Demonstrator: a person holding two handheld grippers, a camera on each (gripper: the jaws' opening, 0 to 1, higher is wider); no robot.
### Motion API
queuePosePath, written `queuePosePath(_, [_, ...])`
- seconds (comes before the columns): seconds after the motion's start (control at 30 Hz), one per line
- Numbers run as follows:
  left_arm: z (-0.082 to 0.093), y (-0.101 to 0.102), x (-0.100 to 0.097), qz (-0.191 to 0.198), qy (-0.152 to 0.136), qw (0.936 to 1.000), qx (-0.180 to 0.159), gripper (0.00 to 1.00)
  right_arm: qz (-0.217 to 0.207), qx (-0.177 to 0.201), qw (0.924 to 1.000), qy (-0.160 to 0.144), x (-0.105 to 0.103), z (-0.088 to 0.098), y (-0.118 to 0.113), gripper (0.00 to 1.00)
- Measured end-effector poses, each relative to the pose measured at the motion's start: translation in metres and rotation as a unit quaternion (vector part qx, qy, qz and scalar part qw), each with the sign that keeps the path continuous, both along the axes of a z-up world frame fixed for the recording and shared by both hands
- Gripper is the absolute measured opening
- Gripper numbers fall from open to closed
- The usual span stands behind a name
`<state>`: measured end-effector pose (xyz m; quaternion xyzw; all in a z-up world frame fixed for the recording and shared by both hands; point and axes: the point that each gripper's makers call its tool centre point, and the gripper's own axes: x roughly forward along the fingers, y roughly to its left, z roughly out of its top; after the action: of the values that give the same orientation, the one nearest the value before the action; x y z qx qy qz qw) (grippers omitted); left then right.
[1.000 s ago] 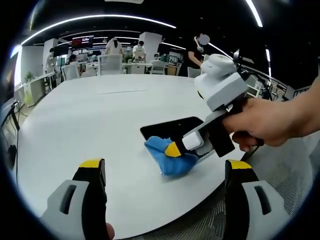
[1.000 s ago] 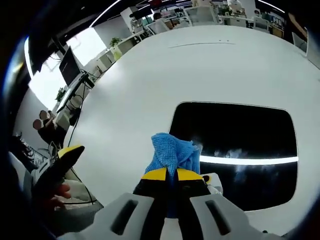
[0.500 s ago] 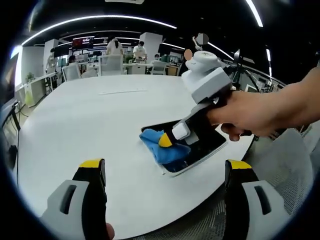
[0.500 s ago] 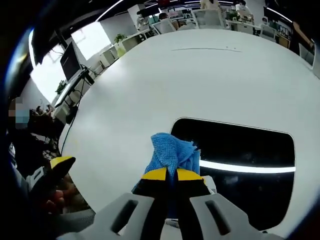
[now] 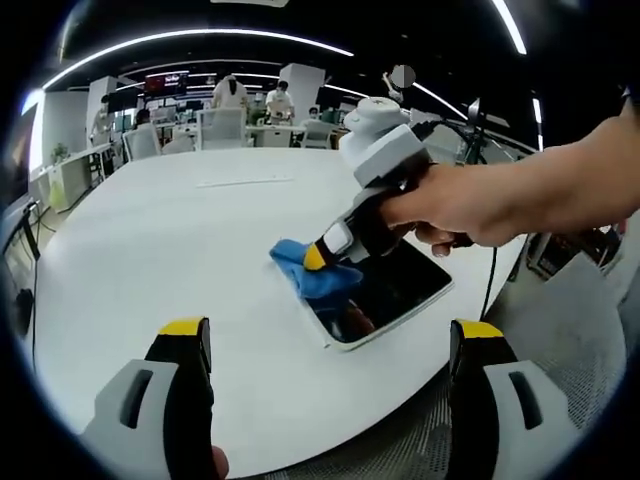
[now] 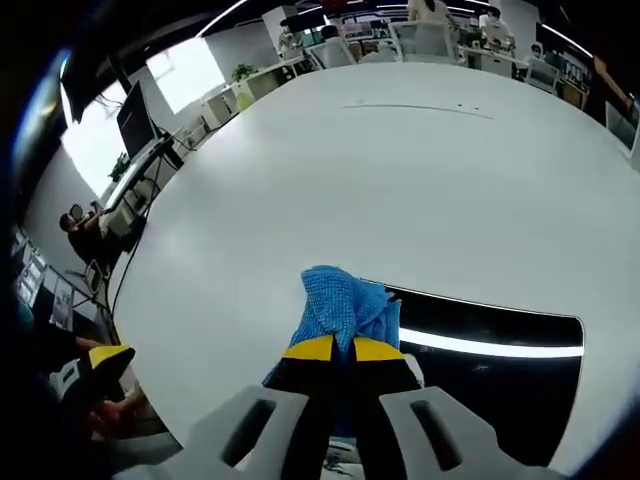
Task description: Wipe the mirror surface with the cleaning cloth until all visible marks leave the cleaned area.
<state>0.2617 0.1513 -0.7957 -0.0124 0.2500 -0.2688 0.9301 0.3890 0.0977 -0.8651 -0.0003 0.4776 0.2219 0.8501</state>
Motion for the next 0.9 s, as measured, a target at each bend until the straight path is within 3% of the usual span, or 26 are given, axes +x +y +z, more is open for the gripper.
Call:
queuePosePath(0.43, [-0.003,0.001,-0.002,0.001,0.008,1.0000,0.001,0.99,0.016,-0.009,0.9998,-0.001,0.023,0.000,-0.003,0.00])
queuePosePath(0.9, [-0.003,0.000,0.000,-0.005,0.005,0.9999,0.008,0.99,0.009,0.007,0.9999,-0.003,0.025,0.002,0.000,0.00])
